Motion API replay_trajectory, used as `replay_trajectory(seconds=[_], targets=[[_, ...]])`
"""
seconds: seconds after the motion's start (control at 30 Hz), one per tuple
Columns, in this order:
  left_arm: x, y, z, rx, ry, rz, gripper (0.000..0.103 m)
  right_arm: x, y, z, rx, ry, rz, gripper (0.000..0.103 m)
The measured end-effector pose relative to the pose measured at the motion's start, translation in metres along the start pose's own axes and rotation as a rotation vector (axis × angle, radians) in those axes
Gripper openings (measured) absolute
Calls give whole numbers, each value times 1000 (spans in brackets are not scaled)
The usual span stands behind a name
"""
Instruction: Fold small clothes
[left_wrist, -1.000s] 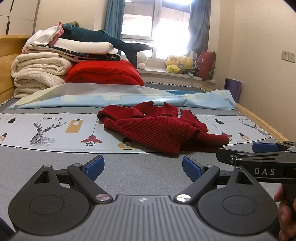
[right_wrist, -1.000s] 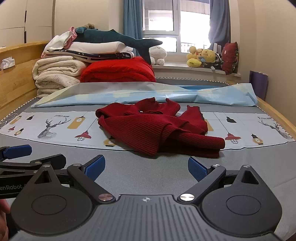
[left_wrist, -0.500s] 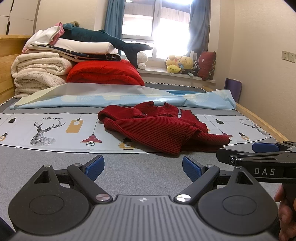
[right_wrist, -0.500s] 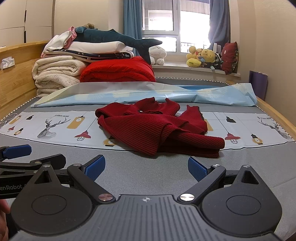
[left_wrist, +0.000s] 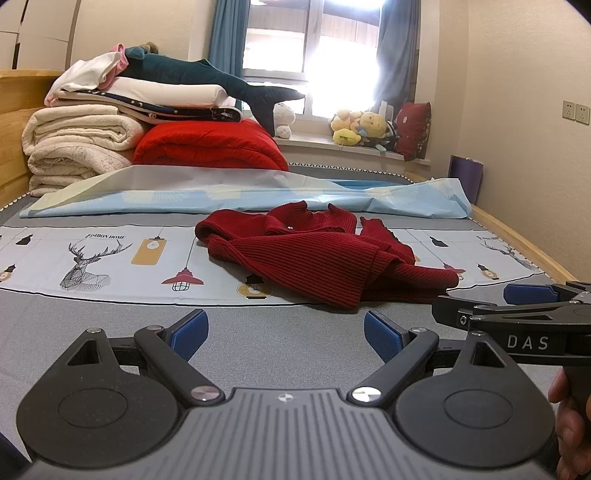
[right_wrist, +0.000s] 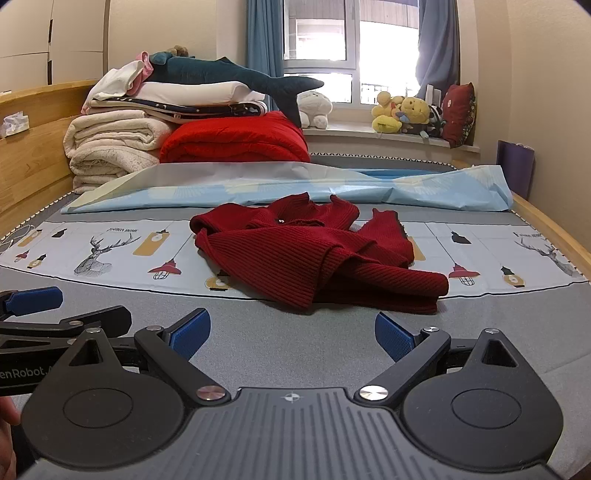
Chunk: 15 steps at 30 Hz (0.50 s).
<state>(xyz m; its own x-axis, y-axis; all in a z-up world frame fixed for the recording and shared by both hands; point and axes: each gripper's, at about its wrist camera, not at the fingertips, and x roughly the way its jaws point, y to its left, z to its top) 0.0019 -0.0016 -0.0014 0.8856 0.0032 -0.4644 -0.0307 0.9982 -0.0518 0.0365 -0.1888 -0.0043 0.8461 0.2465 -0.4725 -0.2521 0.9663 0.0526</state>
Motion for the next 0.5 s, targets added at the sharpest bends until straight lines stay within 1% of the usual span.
replay_trajectory(seconds=[0.33, 0.43, 0.5], targets=[[-2, 4, 0, 13, -7, 6, 94, 0, 0, 0, 1, -3, 0, 96], [-5, 0, 0, 43, -24, 25, 94, 1, -2, 1, 4, -25, -12, 93], [-6, 0, -1, 59, -36, 34, 92, 2, -14, 2, 42, -53, -26, 90]])
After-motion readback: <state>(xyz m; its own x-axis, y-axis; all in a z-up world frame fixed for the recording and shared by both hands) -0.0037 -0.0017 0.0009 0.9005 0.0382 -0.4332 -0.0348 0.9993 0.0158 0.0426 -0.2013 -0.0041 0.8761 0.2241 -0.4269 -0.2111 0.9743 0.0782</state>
